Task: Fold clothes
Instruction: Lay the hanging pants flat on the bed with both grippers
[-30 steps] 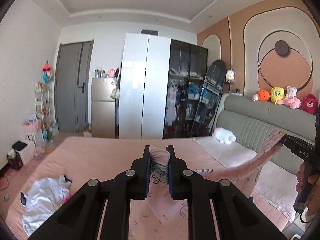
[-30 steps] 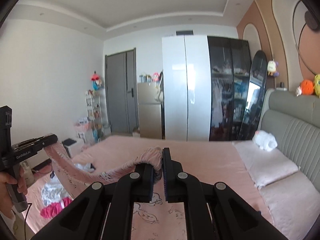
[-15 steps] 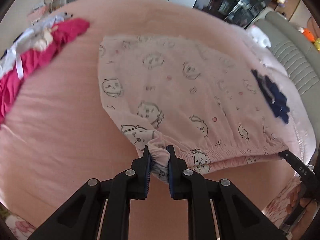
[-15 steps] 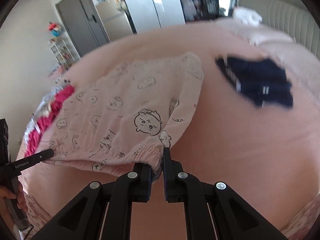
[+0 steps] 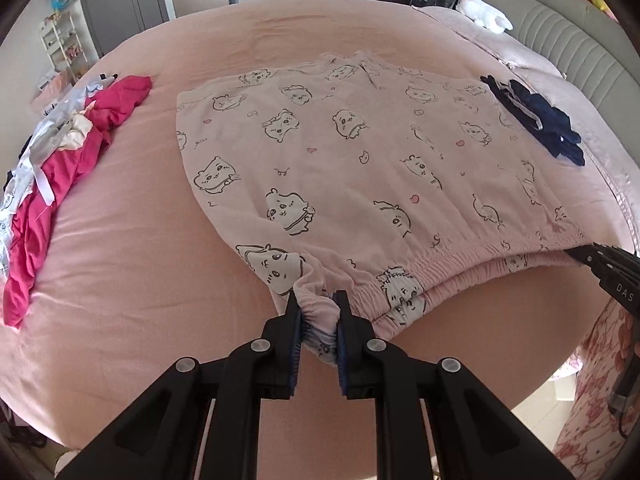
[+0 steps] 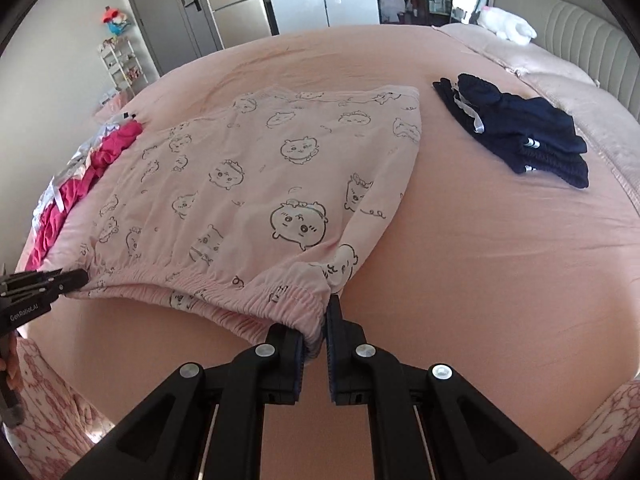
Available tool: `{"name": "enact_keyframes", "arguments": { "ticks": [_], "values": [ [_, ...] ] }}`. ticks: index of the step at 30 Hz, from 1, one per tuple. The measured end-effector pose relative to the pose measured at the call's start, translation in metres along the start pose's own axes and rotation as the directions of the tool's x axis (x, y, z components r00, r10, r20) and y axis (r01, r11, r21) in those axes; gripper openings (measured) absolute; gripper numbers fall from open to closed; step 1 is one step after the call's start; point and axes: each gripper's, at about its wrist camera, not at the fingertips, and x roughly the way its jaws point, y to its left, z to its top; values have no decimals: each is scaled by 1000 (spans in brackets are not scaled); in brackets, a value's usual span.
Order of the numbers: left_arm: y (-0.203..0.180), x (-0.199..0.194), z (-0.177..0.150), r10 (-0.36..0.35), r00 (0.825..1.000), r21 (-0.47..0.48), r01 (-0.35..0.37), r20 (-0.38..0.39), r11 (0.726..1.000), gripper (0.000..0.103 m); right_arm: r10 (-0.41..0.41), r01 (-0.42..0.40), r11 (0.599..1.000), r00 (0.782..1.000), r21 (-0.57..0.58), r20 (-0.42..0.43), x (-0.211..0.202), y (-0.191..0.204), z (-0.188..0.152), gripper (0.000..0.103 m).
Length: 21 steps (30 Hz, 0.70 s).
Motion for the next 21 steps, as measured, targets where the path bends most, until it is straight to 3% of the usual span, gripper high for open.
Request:
{"name": "enact_keyframes", "arguments": {
  "ticks": [5, 10, 16, 21],
  "values": [
    [3, 11, -18, -17, 999, -22, 16, -38, 1000, 13, 8, -9, 1000, 999, -13, -35, 0, 0, -23, 5],
    [-7, -1, -27, -18, 999, 20, 19, -36, 1000, 13, 13, -13, 1000, 999, -12, -52, -3, -3, -34, 5],
    [0, -3, -36, -50, 997, 3, 51, -63, 999, 13, 11, -13, 999, 998, -32, -67, -10, -9, -45, 5],
    [11, 13, -28, -60, 995, -16, 59, -84, 998, 15, 19, -21, 1000, 995, -21, -102, -2, -15, -52, 5]
  ]
}}
